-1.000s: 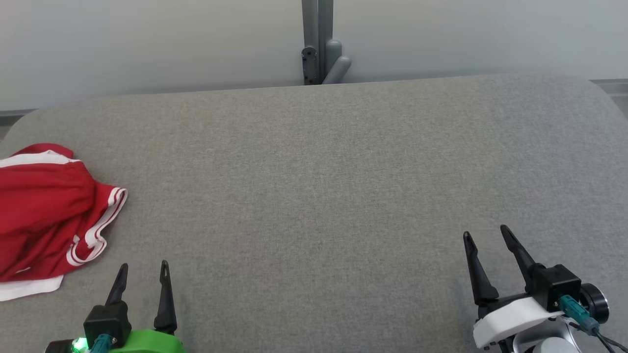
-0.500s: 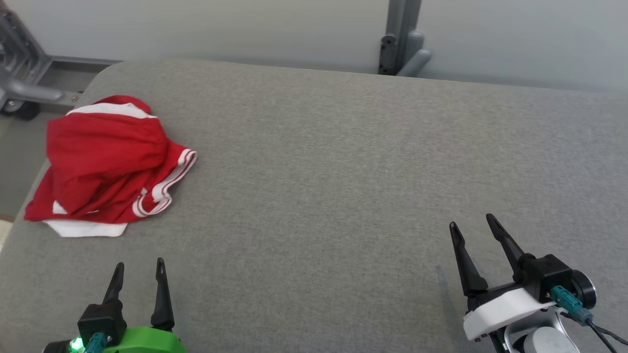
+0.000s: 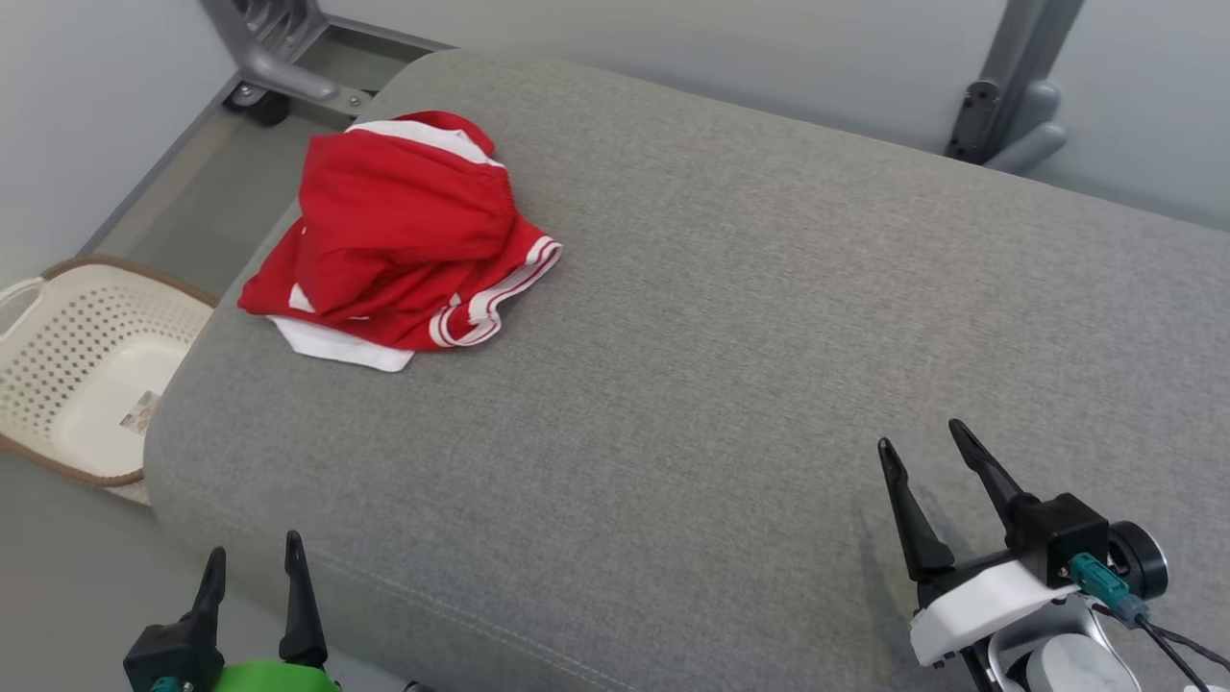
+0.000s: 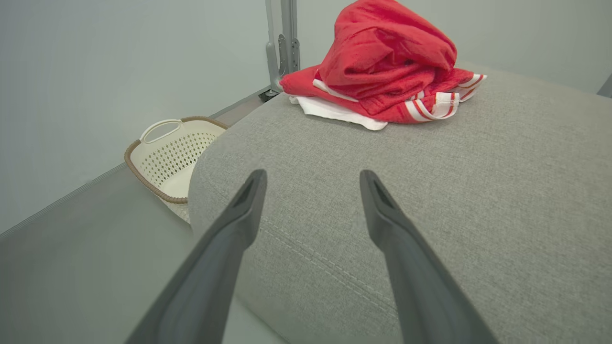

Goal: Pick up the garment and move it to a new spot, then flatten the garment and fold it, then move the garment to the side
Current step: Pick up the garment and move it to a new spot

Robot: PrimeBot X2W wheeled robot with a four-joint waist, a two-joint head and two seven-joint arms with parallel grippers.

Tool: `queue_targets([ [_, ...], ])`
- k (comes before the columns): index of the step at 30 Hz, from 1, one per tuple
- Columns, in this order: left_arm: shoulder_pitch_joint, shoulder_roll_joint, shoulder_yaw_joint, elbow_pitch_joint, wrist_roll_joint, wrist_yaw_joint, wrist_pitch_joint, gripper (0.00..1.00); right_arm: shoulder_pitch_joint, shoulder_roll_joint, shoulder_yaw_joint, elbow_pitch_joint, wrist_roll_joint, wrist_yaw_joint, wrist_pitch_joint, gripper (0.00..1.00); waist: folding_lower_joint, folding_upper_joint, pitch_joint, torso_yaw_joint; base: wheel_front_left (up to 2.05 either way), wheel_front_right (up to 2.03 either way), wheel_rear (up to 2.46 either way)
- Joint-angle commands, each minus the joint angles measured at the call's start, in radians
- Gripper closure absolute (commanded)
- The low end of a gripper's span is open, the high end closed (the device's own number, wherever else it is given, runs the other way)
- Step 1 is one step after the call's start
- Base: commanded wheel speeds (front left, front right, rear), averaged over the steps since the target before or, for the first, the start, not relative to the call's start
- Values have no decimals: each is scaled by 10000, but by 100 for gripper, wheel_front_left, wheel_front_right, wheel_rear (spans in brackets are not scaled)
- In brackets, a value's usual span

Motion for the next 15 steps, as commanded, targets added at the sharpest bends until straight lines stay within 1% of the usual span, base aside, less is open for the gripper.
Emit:
queue_targets([
  [1,79,18,-7,6,-215,-55,-34,0,-173,-58,37,-132,-13,-10,-30,0,0,99,174,514,0,0,0],
  [8,-426,17,68,84,-848,-423,-34,0,-315,-267,142,-116,27,-10,-30,0,0,99,655,193,0,0,0],
  [12,-1259,19,323,415,-1017,-676,-34,0,-560,-492,149,-219,-34,-10,-30,0,0,99,1215,-153,0,0,0],
  [14,-1987,140,483,693,-964,-823,-36,0,-748,-649,221,-347,-36,-10,-30,0,0,99,1577,-356,0,0,0],
  [15,-1987,140,483,693,-964,-823,-36,0,-748,-649,221,-347,-36,-10,-30,0,0,99,1577,-356,0,0,0],
])
